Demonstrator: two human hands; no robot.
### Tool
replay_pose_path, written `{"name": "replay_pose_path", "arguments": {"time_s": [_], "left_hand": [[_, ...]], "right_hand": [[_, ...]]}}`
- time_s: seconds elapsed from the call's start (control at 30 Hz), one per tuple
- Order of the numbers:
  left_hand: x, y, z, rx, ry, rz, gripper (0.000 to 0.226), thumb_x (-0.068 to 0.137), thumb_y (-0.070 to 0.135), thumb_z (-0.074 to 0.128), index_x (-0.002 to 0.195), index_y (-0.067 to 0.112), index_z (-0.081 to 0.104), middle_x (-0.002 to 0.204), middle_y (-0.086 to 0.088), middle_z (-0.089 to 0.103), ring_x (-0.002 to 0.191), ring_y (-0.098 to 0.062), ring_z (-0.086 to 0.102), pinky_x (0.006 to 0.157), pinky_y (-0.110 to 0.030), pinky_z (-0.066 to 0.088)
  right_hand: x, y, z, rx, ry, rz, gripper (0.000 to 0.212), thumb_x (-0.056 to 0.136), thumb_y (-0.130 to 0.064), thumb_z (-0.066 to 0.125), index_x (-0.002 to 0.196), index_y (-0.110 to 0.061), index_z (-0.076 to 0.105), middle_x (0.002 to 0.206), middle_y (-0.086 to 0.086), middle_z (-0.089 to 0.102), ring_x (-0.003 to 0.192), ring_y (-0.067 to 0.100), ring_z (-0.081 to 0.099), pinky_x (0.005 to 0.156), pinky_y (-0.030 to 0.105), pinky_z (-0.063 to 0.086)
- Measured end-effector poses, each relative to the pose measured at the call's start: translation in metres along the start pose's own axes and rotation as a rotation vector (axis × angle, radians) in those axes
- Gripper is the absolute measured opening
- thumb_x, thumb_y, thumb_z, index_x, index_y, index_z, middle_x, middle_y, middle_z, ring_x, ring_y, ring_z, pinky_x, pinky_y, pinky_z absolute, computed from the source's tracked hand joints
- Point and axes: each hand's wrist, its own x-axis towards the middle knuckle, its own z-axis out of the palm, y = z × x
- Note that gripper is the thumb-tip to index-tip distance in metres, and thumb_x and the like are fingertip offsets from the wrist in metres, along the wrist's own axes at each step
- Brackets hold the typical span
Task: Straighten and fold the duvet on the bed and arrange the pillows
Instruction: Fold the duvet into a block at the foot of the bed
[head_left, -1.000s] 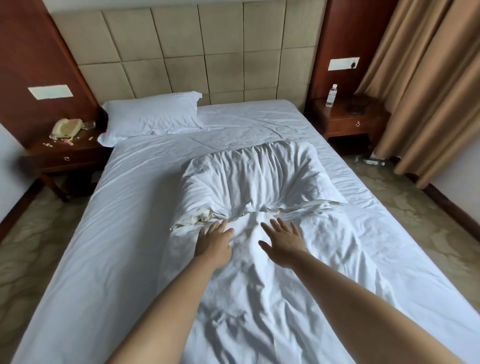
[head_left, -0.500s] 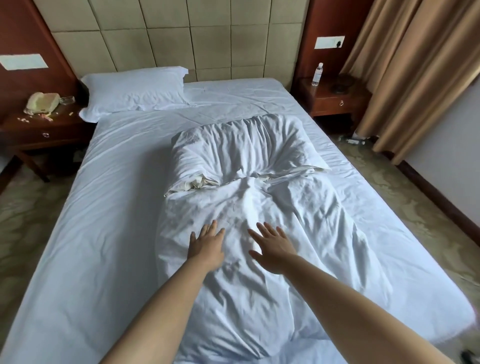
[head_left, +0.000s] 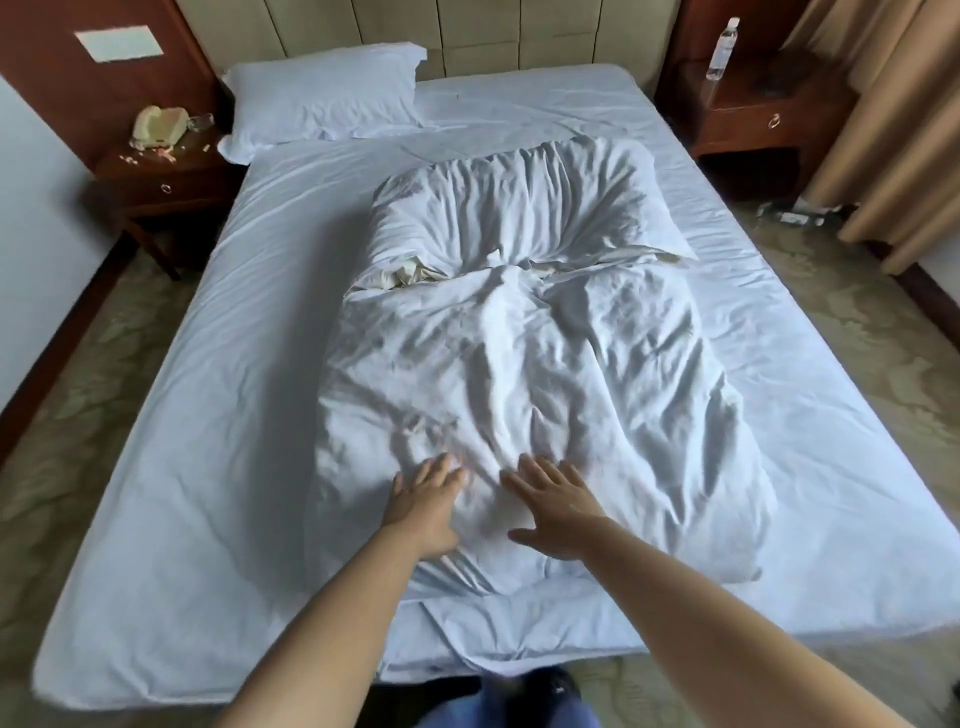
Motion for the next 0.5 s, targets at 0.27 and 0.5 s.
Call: {"name": "replay_pose_path", "arguments": {"time_s": [0.27,0.5], "left_hand": [[0.009,0.016,0.082,0.202,-0.015,-0.067,0.128,0.072,0.043,0.073,0.144,0.022,-0.03,0.149,-0.007,-0.04,0.138,-0.031,-0.034,0.109,-0.066,-0.01],[0.033,0.014,0.111,0.312,-0.008,-0.059,0.142,0.065,0.058,0.074,0.129,0.021,-0.048,0.14,-0.015,-0.05,0.133,-0.04,-0.039,0.102,-0.07,-0.014]], "right_hand": [[-0.009,0.012,0.071,-0.206,0.026,-0.001,0.143,0.029,-0.063,0.085,0.15,-0.016,0.025,0.151,0.026,0.026,0.138,0.041,0.031,0.114,0.052,0.005],[-0.014,0.028,0.128,-0.252,0.101,-0.012,0.149,0.032,-0.05,0.09,0.152,-0.02,0.006,0.156,0.025,-0.002,0.144,0.039,0.014,0.118,0.049,0.002]]}}
